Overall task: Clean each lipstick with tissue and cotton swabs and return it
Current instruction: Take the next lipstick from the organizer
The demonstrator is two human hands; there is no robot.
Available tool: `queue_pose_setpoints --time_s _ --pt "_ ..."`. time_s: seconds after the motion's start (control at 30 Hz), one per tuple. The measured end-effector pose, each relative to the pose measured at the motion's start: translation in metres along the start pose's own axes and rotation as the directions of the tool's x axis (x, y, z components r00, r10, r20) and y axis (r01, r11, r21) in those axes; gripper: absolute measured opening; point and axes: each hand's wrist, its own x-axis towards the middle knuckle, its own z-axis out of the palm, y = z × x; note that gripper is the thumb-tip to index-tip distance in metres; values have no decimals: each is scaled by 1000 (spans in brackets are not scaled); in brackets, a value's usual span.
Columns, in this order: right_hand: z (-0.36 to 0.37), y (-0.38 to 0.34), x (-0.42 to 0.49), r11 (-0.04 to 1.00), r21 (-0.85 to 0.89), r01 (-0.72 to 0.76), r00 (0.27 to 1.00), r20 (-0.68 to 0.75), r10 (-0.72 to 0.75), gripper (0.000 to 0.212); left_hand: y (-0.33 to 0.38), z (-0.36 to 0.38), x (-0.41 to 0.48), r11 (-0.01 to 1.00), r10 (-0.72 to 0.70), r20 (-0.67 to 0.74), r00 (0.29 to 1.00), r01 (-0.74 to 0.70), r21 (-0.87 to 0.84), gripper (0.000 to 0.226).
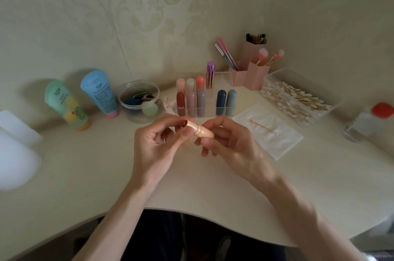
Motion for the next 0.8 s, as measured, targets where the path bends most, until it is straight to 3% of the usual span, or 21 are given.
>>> queue_pose_setpoints --time_s 0.17,0.23,0.53,0.7,0.8 --pt "1 -5 -2 999 -33 -4 1000 30 5 31 5 0 0 998 -40 -45 998 38 -50 23" --pt "3 -6 -1 999 11 -48 999 4 48 31 5 -1 -2 999 -38 -56 998 36 -37 23" --pt "2 -6 -2 999 -35 -1 997 82 4 31 10 -3 -6 999 -36 -38 999 36 -22 18" --pt "0 -6 -2 1000 16 17 996 84 -18 30 9 -5 -12 996 -85 126 988 84 14 38" --pt "-1 -8 -4 1000 12 1 992 126 -2 25 5 -4 -15 995 -25 159 987 9 103 31"
